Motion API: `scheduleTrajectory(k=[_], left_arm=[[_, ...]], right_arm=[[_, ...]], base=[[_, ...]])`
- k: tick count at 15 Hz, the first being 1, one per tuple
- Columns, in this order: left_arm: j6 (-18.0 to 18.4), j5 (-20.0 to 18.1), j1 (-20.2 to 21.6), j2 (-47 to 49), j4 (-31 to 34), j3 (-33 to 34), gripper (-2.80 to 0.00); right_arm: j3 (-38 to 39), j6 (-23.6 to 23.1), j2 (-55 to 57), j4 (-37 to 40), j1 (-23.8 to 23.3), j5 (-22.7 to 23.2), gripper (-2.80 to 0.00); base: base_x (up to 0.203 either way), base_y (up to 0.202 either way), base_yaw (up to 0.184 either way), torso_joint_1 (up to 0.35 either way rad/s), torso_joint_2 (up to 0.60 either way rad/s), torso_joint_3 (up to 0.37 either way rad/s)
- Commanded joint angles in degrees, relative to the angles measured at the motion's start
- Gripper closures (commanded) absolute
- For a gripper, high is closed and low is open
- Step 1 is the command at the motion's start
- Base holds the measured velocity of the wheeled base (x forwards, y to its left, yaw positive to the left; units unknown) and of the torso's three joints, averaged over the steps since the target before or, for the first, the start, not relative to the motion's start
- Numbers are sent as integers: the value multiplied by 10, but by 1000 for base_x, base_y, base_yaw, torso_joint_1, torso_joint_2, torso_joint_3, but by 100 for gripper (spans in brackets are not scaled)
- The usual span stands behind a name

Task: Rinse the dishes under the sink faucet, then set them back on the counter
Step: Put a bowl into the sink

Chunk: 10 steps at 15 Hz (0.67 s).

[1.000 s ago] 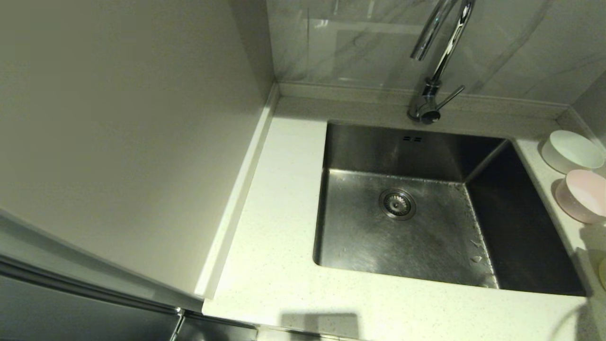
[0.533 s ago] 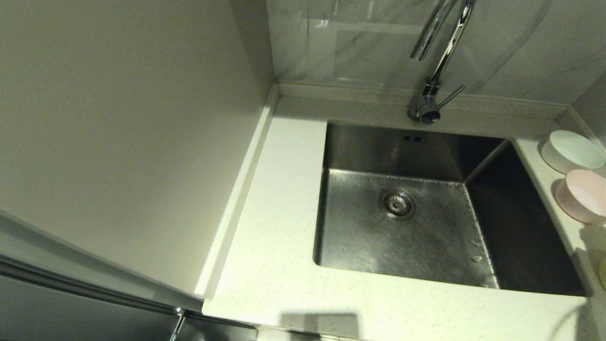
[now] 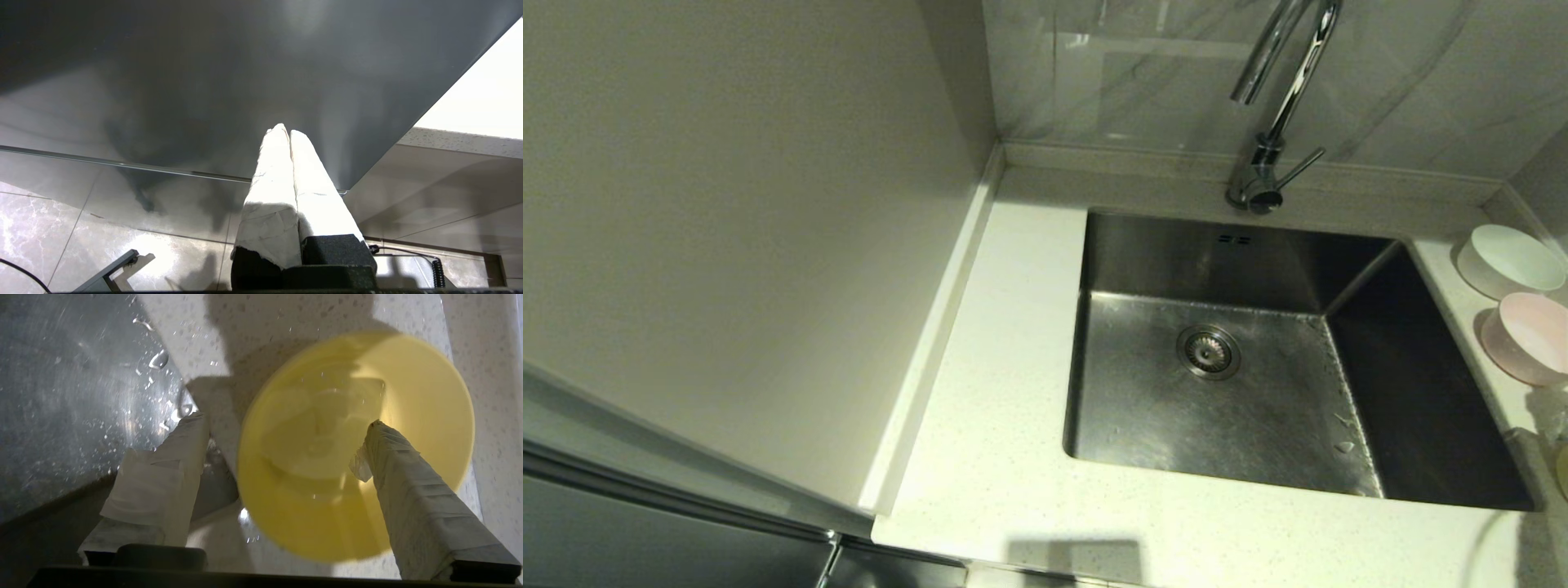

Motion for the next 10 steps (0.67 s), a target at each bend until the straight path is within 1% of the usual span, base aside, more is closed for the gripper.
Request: scheduleTrajectory(k=[1,2,3,10], left_arm=[[0,0,0,-1,0,0,0],[0,0,0,-1,0,0,0],[0,0,0,-1,0,0,0],[0,0,0,-1,0,0,0]], right_arm=[[5,0,20,-8,0,-1,-280],[5,0,21,-8,0,-3,-280],[5,-1,20,-8,0,-3,0],[33,-26,0,-8,3,1,0]], base=[[0,0,0,0,0,0],[0,0,0,0,0,0],[0,0,0,0,0,0],[0,0,0,0,0,0]])
